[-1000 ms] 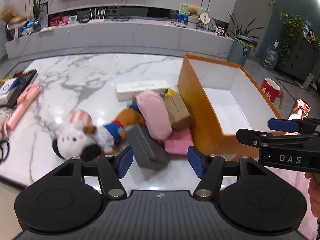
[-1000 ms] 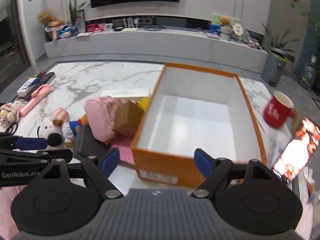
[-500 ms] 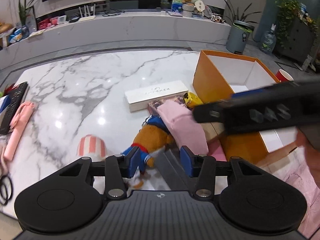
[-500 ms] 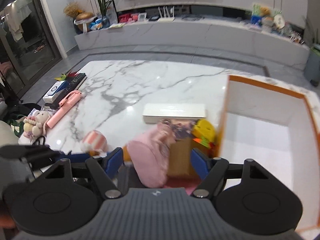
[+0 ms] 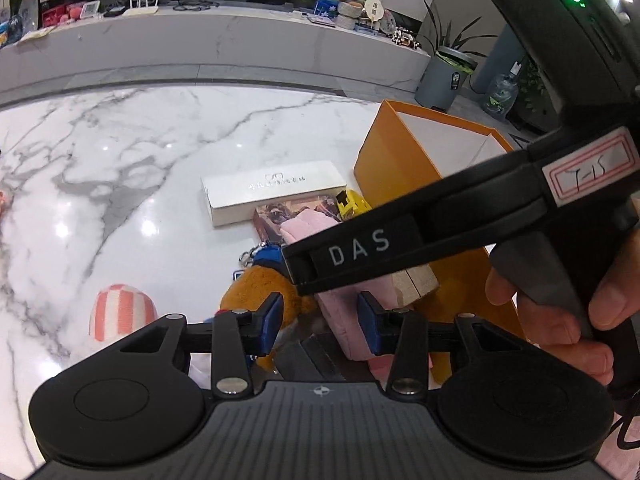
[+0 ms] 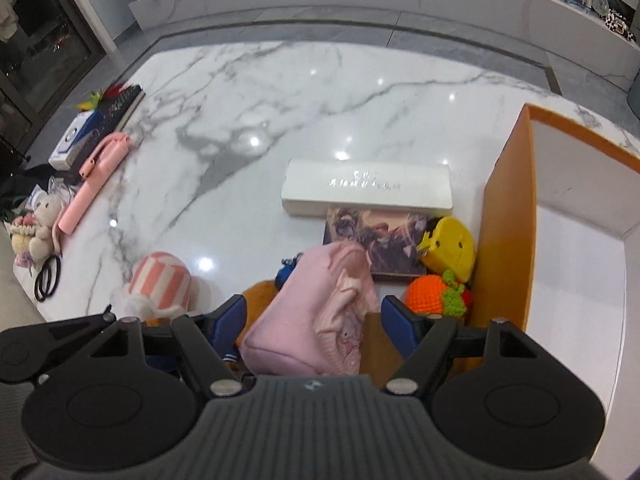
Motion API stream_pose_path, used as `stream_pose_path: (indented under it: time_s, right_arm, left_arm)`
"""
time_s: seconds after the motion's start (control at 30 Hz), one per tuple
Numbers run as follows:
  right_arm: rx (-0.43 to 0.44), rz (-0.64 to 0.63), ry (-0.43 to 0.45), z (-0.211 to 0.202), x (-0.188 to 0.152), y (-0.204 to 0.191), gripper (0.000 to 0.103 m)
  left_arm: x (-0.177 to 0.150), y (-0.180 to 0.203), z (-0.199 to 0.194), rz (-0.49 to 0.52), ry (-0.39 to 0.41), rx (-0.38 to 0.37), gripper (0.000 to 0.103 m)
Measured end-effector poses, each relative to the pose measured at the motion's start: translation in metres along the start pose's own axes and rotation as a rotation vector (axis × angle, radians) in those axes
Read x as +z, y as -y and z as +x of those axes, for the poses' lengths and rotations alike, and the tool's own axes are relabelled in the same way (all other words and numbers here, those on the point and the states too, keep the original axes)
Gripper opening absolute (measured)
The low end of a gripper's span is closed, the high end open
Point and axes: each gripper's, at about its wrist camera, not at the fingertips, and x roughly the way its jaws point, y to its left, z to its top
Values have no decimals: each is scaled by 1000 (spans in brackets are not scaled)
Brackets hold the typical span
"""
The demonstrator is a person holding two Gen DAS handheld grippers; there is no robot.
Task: Organize objects
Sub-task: 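Grasp the pink plush bag with the right gripper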
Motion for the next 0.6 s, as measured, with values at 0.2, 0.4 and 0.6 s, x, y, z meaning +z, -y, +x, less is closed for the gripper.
stream_pose_path:
  time_s: [0.2, 0.4, 0.6]
  right_arm:
    - [63, 27, -52, -3, -4, 1, 46]
    - [81, 19, -32, -14, -15, 5, 37]
    - [114, -5, 94, -67, -26, 11, 34]
  left_arm:
    - [-12, -1, -4, -51, -48, 21, 54]
    - [-19, 2, -18, -65, -41, 18, 55]
    - [-13, 26, -26, 9, -21, -28, 55]
